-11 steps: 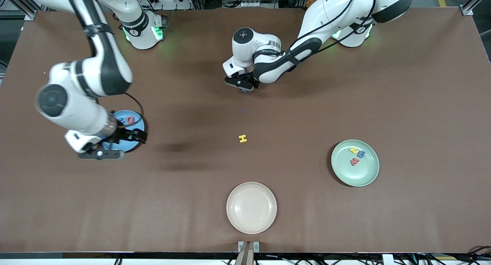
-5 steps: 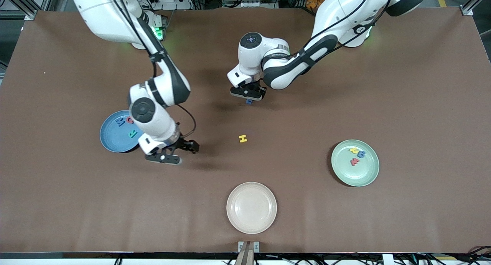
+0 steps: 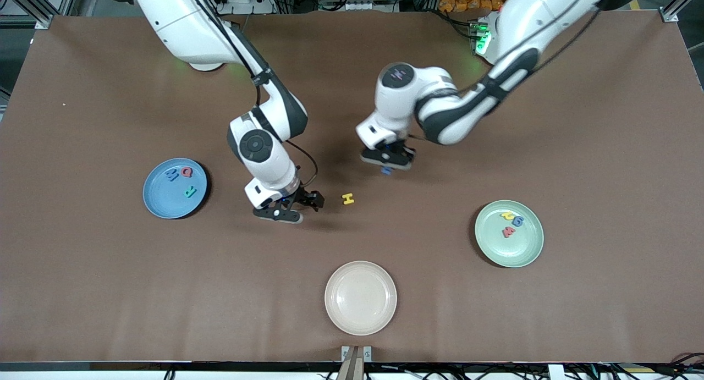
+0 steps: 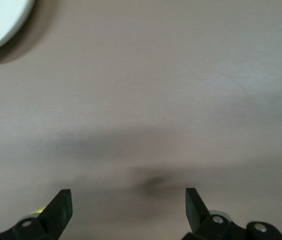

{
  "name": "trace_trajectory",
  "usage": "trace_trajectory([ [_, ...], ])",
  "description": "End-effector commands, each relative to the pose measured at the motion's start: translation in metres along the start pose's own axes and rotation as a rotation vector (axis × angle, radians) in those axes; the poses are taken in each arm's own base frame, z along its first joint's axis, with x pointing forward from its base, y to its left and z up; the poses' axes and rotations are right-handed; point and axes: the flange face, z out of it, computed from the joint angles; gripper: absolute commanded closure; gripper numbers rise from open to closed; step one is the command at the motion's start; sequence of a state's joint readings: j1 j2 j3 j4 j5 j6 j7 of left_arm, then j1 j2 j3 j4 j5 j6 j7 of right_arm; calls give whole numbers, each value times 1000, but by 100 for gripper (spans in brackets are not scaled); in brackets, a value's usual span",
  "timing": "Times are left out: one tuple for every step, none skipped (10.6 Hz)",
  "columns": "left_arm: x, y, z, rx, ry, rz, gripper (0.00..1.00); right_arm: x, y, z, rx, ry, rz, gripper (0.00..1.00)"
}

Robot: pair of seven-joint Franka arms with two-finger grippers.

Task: Sort uppercase to blue plate, lowercase to green plate
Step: 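Place the m on the green plate while the right gripper reaches the yellow H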

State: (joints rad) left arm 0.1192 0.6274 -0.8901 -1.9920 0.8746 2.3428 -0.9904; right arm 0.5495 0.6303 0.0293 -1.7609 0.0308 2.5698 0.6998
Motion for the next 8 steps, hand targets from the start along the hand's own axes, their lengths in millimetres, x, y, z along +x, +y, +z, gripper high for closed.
trace_trajectory([
  [6, -74, 3, 60, -11, 121, 100, -20, -35, 15, 37, 71, -117, 0],
  [16, -108, 6, 85, -33, 174, 100, -27, -49, 21, 25, 106, -201, 0],
  [22, -132, 8, 109, -54, 221, 100, -37, -69, 21, 21, 129, -259, 0],
  [30, -164, 12, 125, -71, 255, 100, -48, -78, 26, 21, 126, -283, 0],
  [34, -197, 23, 147, -99, 316, 100, -59, -84, 35, 31, 126, -303, 0],
  [37, -230, 30, 174, -124, 366, 100, -77, -97, 44, 65, 140, -333, 0],
  [34, -254, 40, 189, -154, 387, 100, -84, -98, 57, 71, 145, -347, 0],
  [32, -267, 47, 194, -170, 379, 100, -87, -97, 65, 64, 139, -357, 0],
])
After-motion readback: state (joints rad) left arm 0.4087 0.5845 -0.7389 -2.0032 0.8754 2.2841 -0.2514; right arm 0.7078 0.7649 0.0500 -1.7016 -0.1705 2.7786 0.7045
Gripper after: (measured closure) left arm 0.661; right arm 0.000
